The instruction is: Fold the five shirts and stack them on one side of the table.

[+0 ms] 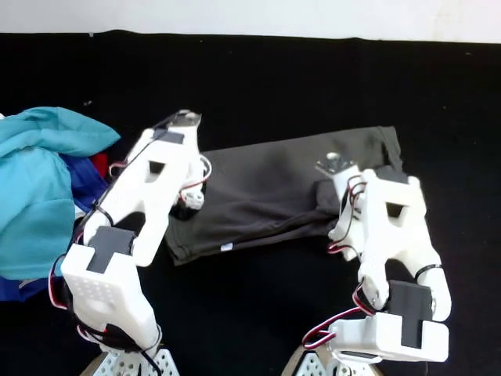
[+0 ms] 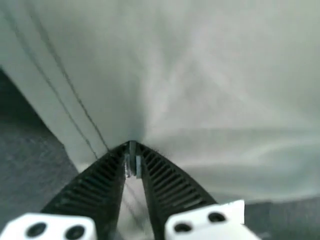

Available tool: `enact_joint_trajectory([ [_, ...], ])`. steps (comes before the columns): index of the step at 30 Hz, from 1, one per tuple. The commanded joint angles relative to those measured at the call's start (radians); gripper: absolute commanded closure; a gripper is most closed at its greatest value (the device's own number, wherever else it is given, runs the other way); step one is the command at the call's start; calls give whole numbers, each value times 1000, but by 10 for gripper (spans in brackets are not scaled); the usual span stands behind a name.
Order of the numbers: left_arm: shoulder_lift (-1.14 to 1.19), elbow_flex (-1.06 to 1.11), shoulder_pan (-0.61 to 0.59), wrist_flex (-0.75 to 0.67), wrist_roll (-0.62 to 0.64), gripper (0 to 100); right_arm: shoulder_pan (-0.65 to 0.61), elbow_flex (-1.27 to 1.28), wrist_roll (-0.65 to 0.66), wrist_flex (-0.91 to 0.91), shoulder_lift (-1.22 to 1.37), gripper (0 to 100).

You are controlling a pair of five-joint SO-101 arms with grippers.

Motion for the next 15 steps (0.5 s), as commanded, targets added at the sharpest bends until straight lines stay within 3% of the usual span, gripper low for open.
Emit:
enact_joint_trajectory([
  [1, -4, 33, 13, -51, 5, 992, -4, 8, 18, -65, -28, 711],
  [10, -5, 36, 12, -55, 5, 992, 19, -124, 15, -82, 153, 898],
  [15, -5, 36, 12, -57, 5, 992, 47, -240, 15, 45, 96, 967],
])
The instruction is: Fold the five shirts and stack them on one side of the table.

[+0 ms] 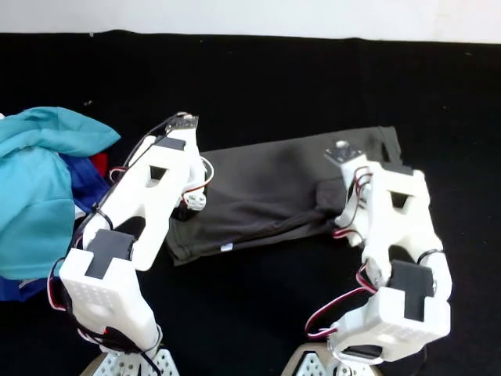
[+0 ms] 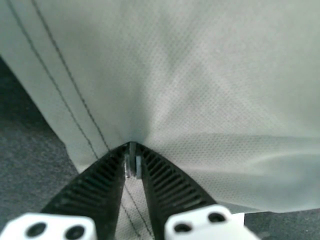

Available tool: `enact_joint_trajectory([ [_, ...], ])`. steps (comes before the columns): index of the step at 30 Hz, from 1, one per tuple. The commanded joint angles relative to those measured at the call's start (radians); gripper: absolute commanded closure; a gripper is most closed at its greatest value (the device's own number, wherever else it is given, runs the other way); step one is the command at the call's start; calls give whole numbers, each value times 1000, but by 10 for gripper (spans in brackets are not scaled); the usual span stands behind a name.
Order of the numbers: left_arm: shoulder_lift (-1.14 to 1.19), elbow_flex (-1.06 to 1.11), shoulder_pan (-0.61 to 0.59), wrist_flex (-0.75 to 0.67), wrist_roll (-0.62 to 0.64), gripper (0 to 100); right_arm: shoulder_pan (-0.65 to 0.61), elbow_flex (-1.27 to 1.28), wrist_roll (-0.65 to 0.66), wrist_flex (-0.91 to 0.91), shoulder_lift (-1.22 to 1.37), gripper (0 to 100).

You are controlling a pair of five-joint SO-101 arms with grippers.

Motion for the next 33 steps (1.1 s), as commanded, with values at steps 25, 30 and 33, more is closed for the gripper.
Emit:
enact_joint_trajectory([
  [25, 1, 4, 8, -14, 3, 992, 39, -875, -71, 191, 401, 840],
  [30, 1, 4, 8, -14, 3, 992, 41, -1102, -158, 372, 452, 836],
  [33, 1, 4, 10, -14, 3, 992, 30, -1202, -157, 585, 452, 836],
])
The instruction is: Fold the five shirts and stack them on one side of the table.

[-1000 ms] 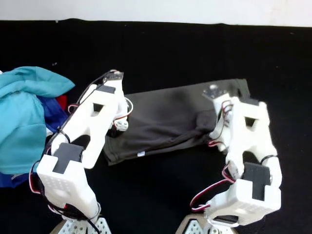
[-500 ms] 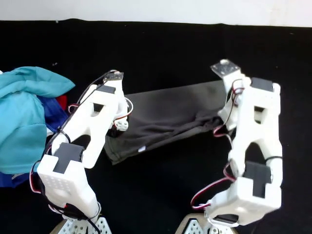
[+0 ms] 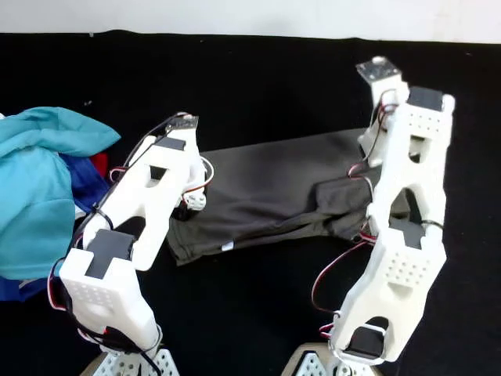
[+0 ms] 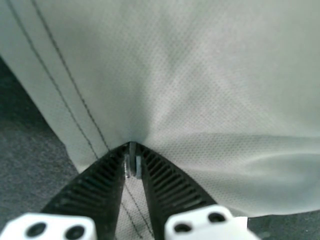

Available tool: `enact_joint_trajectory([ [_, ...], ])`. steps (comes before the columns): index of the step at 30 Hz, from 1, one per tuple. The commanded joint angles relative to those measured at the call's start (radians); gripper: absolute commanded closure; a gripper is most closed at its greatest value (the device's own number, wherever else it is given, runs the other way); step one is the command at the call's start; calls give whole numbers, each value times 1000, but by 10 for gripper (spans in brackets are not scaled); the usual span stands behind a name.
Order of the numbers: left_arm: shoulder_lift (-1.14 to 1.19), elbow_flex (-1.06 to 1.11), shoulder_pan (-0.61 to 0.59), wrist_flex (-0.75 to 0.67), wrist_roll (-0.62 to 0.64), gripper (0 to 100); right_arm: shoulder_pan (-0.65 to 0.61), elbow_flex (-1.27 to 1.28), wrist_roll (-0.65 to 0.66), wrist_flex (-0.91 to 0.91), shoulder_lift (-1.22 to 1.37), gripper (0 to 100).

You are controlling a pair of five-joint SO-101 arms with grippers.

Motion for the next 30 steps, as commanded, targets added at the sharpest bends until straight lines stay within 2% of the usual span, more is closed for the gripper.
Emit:
enact_joint_trajectory([
  [1, 1, 4, 10, -14, 3, 992, 2, -134, -15, 196, -8, 836],
  [7, 1, 4, 10, -14, 3, 992, 47, -1, -18, 196, -24, 839],
  [14, 1, 5, 12, -26, 3, 992, 61, 547, -17, 179, -384, 839],
  [18, 1, 5, 12, -26, 3, 992, 88, 796, -17, 39, -570, 835],
  [20, 1, 5, 12, -26, 3, 992, 97, 885, -20, -30, -587, 826],
  [25, 1, 5, 12, -26, 3, 992, 97, 1012, -81, -165, -527, 687],
  [30, 1, 5, 12, -26, 3, 992, 96, 1012, -83, -288, -441, 679],
])
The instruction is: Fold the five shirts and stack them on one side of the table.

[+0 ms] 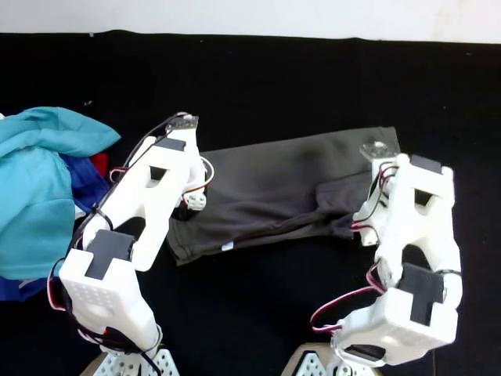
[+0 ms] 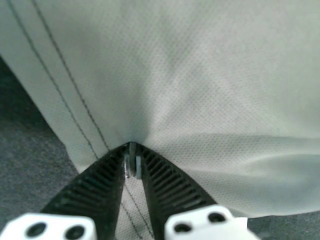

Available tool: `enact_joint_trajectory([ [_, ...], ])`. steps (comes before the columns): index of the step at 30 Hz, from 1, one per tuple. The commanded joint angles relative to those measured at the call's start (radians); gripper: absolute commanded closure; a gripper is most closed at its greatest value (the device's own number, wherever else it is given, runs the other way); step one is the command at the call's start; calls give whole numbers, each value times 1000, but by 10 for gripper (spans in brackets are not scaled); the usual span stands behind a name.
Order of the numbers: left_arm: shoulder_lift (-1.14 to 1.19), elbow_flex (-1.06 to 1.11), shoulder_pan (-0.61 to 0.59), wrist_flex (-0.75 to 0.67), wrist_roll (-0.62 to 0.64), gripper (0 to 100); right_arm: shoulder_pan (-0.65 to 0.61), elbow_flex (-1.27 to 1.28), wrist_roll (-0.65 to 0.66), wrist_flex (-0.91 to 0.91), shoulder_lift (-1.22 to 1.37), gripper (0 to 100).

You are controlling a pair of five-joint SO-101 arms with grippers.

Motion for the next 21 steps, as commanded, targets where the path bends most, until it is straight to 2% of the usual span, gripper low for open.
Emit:
enact_joint_trajectory([
  [1, 2, -1, 12, -15, 2, 992, 12, -2, -17, -94, 42, 682],
  [3, 2, -1, 12, -15, 2, 992, 13, -31, -17, -116, 67, 732],
  [8, 2, -1, 12, -15, 2, 992, 13, -133, -18, -108, 73, 998],
  [16, 2, -2, 12, -17, 2, 992, 19, -429, -17, 74, 77, 993],
  [21, 2, -2, 12, -17, 2, 992, 21, -510, -17, 77, 82, 993],
])
